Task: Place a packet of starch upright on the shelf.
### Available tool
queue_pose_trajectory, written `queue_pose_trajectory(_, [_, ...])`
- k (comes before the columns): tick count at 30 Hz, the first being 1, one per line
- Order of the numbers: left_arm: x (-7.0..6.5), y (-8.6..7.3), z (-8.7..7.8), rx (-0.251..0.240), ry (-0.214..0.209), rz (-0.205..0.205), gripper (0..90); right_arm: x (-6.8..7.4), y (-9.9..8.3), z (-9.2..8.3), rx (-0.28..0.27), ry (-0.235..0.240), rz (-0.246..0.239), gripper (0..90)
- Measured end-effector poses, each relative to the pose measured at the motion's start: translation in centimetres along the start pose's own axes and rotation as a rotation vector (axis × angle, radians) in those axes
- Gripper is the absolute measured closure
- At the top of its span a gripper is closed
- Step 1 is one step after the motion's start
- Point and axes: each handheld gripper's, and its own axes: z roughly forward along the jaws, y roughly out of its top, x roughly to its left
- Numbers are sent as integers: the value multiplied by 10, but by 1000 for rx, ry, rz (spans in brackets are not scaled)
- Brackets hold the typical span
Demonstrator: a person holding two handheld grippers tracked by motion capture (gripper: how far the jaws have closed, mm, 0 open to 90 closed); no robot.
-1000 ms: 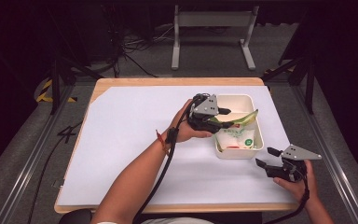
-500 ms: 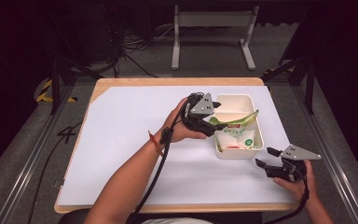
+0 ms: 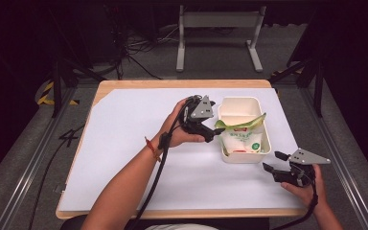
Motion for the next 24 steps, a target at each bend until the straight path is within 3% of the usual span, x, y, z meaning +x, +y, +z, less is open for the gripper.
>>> queue_pose_trajectory(7, [-1, -9, -4, 29, 8, 15, 116, 0, 1, 0, -1, -9, -8, 321])
queue_pose_trajectory(24, [3, -33, -21, 67, 58, -15, 101, 1, 1, 0, -13, 0, -21, 277])
